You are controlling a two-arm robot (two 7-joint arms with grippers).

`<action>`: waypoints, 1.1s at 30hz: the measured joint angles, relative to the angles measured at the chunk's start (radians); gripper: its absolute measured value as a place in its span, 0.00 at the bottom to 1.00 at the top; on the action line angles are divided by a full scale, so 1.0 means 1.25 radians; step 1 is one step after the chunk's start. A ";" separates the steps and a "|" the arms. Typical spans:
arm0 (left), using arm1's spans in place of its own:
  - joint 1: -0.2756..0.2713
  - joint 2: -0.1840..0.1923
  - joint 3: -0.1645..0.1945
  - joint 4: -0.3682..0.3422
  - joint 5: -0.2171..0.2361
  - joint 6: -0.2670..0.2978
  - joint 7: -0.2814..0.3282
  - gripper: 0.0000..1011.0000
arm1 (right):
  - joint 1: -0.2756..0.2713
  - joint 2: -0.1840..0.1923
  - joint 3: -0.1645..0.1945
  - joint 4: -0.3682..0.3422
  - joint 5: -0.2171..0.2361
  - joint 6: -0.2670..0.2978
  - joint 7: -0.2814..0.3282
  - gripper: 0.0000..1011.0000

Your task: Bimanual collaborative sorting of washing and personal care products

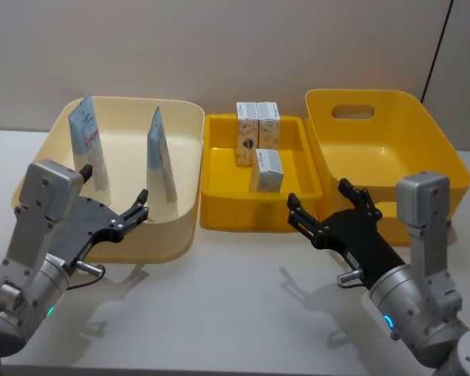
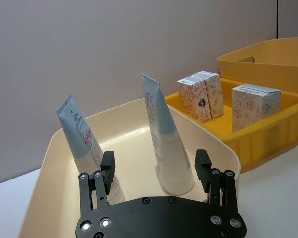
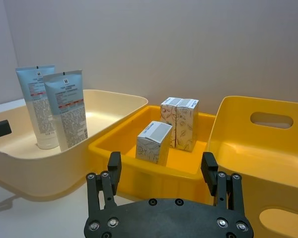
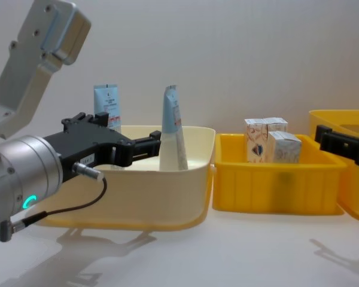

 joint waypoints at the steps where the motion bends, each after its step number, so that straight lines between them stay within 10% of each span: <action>1: 0.000 0.000 0.000 0.000 0.000 0.000 0.000 0.99 | 0.000 0.000 0.000 0.000 0.000 0.000 0.000 0.99; 33: 0.000 0.000 0.000 0.000 0.000 0.000 0.000 0.99 | 0.000 0.000 0.000 0.000 0.000 0.000 0.000 0.99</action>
